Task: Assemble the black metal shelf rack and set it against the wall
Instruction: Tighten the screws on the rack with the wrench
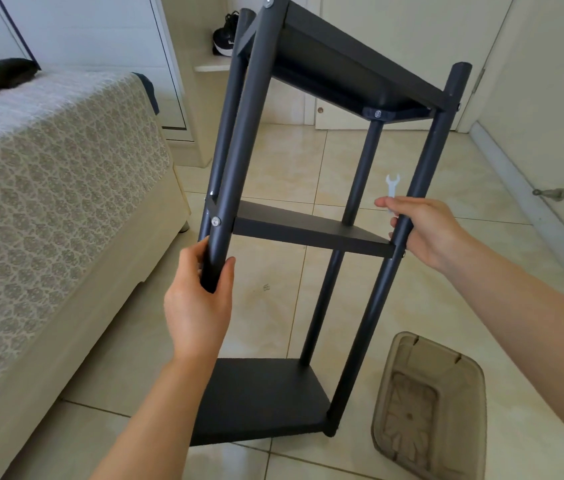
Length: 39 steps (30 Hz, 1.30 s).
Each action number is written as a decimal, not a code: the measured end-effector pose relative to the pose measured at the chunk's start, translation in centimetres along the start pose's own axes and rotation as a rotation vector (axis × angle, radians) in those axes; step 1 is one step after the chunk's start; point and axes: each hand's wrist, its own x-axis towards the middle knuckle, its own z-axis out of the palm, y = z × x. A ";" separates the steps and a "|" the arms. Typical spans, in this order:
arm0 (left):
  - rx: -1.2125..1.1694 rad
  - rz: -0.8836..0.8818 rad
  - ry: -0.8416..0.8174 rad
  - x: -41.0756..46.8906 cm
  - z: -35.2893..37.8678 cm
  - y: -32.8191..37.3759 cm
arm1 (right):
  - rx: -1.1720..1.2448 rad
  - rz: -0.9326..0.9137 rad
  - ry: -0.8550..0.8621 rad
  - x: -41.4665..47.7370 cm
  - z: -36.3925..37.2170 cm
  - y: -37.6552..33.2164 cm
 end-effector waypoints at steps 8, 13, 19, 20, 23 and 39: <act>-0.012 -0.208 -0.062 4.1 0.0 -0.7 | 0.140 -0.014 -0.030 -1.9 1.0 0.5; 0.037 -0.305 -0.131 6.2 -0.1 -2.2 | 0.133 -0.008 -0.079 -2.6 2.0 0.3; 0.071 -0.375 -0.102 6.0 -0.2 -4.6 | 0.128 0.002 -0.117 -3.1 3.5 0.3; 0.069 -0.384 -0.091 6.1 -0.1 -4.9 | 0.132 0.001 -0.120 -3.1 3.7 0.2; 0.058 -0.420 -0.068 6.5 0.1 -5.5 | 0.137 -0.020 -0.165 -3.5 4.0 -0.7; 0.083 -0.437 -0.307 6.4 0.1 -5.6 | 0.033 -0.125 -0.334 -5.8 5.3 -3.5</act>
